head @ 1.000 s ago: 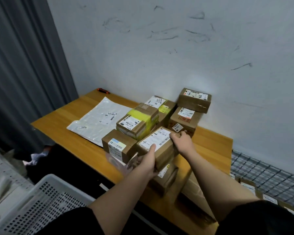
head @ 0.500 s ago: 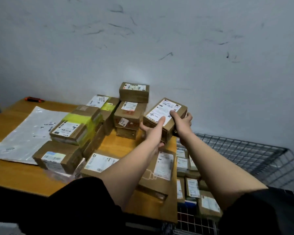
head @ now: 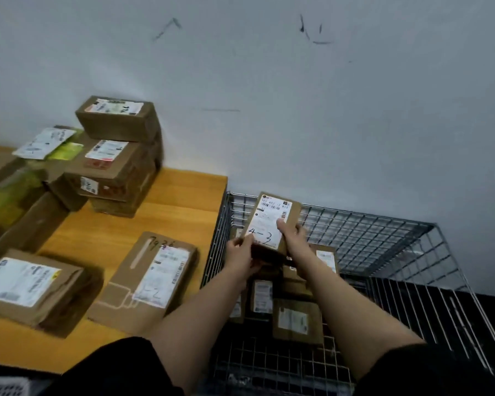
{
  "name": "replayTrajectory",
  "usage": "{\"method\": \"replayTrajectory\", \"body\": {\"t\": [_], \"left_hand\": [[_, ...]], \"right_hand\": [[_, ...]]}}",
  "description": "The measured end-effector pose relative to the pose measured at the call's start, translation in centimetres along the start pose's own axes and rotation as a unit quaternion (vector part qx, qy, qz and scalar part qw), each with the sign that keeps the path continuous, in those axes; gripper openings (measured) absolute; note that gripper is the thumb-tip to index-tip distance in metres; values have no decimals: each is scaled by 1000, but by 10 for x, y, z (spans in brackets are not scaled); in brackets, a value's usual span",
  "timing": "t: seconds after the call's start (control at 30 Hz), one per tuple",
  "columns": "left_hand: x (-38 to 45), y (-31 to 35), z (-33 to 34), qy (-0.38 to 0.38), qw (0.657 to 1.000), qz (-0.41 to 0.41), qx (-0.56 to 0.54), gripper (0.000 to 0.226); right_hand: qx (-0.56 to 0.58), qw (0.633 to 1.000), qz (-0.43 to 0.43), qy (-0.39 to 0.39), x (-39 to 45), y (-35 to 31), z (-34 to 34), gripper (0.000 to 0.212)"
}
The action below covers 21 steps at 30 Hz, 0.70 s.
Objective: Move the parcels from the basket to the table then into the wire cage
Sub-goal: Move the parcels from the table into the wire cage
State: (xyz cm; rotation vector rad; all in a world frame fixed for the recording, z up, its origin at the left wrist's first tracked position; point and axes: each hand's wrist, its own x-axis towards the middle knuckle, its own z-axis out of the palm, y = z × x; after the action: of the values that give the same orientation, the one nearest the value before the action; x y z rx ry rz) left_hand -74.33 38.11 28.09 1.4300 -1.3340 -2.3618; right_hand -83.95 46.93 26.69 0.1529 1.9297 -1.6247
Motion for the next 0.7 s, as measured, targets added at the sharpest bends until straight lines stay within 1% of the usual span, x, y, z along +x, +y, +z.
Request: {"method": "replayTrajectory", "body": {"t": [0.07, 0.13, 0.2, 0.3, 0.37, 0.43, 0.5, 0.6, 0.63, 0.7], "left_hand": [[18, -25, 7, 26, 999, -1, 44, 29], [40, -50, 4, 54, 983, 19, 172, 32], [62, -75, -1, 77, 948, 33, 308, 33], [96, -111, -5, 109, 895, 36, 431, 31], [122, -136, -7, 121, 875, 25, 469, 32], [146, -157, -13, 129, 870, 4, 475, 36], [171, -179, -20, 140, 868, -33, 475, 40], [201, -202, -32, 149, 855, -48, 494, 36], [211, -209, -36, 151, 847, -42, 508, 36], [227, -223, -44, 161, 816, -34, 554, 41]], "right_hand": [[-14, 1000, 22, -3, 17, 23, -13, 70], [-38, 998, 52, -15, 35, 51, -19, 75], [-44, 995, 89, -18, 55, 87, -21, 83], [-35, 990, 138, -23, 80, 138, -17, 91], [-41, 985, 164, -25, 102, 176, -11, 93], [-47, 981, 186, -34, 115, 205, -3, 90], [-59, 978, 196, -47, 134, 237, 4, 82], [-67, 977, 192, -71, 159, 276, 18, 82], [-68, 977, 189, -76, 166, 285, 23, 79], [-56, 979, 176, -85, 180, 305, 33, 73]]}}
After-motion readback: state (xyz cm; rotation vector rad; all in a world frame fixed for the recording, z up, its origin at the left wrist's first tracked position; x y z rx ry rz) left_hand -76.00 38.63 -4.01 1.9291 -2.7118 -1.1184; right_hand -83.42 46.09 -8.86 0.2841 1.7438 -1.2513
